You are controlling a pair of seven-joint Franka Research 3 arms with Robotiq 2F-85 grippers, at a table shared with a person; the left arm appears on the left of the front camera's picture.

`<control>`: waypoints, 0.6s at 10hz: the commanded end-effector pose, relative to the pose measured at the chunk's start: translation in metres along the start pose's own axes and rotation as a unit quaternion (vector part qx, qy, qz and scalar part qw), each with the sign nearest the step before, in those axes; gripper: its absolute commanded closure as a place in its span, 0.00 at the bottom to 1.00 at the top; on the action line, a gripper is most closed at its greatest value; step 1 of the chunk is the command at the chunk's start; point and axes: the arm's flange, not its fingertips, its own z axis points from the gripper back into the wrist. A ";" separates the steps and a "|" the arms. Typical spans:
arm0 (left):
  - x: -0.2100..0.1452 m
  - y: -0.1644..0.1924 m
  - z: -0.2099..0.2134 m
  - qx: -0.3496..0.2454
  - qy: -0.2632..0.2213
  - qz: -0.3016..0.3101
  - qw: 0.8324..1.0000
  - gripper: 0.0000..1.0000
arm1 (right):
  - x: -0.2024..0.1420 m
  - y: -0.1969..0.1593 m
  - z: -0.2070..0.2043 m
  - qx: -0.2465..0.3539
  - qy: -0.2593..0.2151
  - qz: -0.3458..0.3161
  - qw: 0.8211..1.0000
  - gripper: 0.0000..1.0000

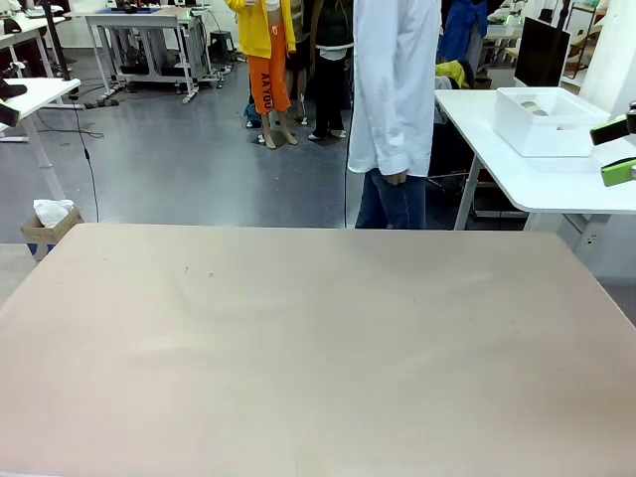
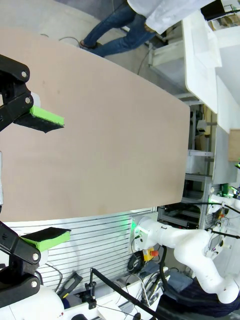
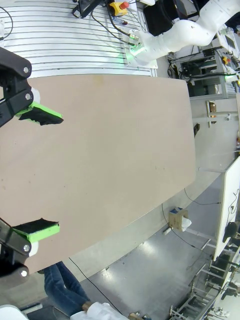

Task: Stack the cups and store them in the basket.
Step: Place the stack of Reusable plastic cups into the Pantry Basket.

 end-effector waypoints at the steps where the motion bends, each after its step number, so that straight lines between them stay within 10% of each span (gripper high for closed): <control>1: 0.004 -0.002 0.000 -0.001 -0.006 0.002 1.000 0.00 | 0.003 -0.002 0.000 0.001 -0.010 0.000 1.000 0.00; 6: 0.004 -0.002 0.000 -0.001 -0.006 0.002 1.000 0.00 | 0.003 -0.002 0.000 0.001 -0.010 0.000 1.000 0.00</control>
